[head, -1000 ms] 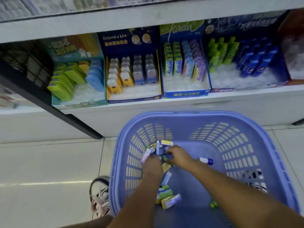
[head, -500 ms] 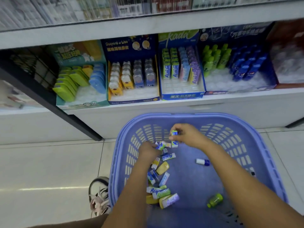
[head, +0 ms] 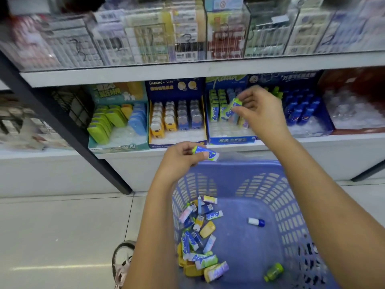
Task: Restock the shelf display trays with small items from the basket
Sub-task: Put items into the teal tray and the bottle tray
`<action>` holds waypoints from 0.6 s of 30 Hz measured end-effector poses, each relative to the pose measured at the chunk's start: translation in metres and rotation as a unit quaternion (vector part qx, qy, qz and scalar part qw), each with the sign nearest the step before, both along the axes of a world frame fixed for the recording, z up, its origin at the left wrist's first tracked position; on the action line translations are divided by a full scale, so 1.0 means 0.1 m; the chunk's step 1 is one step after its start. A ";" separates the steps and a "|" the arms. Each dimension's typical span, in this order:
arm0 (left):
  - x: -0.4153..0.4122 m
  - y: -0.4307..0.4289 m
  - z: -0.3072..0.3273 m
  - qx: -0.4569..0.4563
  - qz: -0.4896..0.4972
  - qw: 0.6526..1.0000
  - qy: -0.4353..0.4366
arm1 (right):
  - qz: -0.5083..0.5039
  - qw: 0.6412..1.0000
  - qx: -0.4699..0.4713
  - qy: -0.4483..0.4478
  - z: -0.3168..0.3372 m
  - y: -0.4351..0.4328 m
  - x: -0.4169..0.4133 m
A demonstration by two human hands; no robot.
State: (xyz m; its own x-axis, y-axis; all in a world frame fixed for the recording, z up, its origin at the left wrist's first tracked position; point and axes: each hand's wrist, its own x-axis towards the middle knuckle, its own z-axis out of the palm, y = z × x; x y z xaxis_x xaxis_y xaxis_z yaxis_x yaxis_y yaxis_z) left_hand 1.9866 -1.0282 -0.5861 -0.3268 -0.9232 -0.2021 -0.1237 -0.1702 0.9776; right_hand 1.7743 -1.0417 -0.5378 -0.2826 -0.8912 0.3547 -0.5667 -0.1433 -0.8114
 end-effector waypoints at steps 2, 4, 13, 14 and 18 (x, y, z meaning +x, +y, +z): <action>-0.01 -0.01 0.08 -0.029 0.030 0.998 0.044 | 0.003 0.998 0.031 0.060 0.01 -0.16 0.00; -0.02 -0.03 0.14 -0.066 0.054 0.995 0.058 | 0.020 0.992 0.063 0.107 -0.03 -0.28 -0.01; -0.19 -0.27 0.24 -0.245 0.137 0.957 -0.070 | 0.029 0.961 0.142 0.236 -0.10 -0.49 -0.05; -0.21 -0.32 0.26 -0.268 0.141 0.948 -0.095 | 0.024 0.959 0.138 0.246 -0.11 -0.50 -0.04; -0.40 -0.56 0.37 -0.310 0.116 0.934 -0.132 | 0.013 0.962 0.120 0.245 -0.16 -0.49 -0.06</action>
State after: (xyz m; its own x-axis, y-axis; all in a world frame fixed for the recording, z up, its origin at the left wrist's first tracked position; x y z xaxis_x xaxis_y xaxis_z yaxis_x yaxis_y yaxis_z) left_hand 1.9471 -1.0840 -0.5487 -0.1172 -0.9296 0.3494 -0.4043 0.3660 0.8382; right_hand 1.7680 -1.0911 -0.5540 -0.1099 -0.9688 0.2221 -0.8880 -0.0047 -0.4598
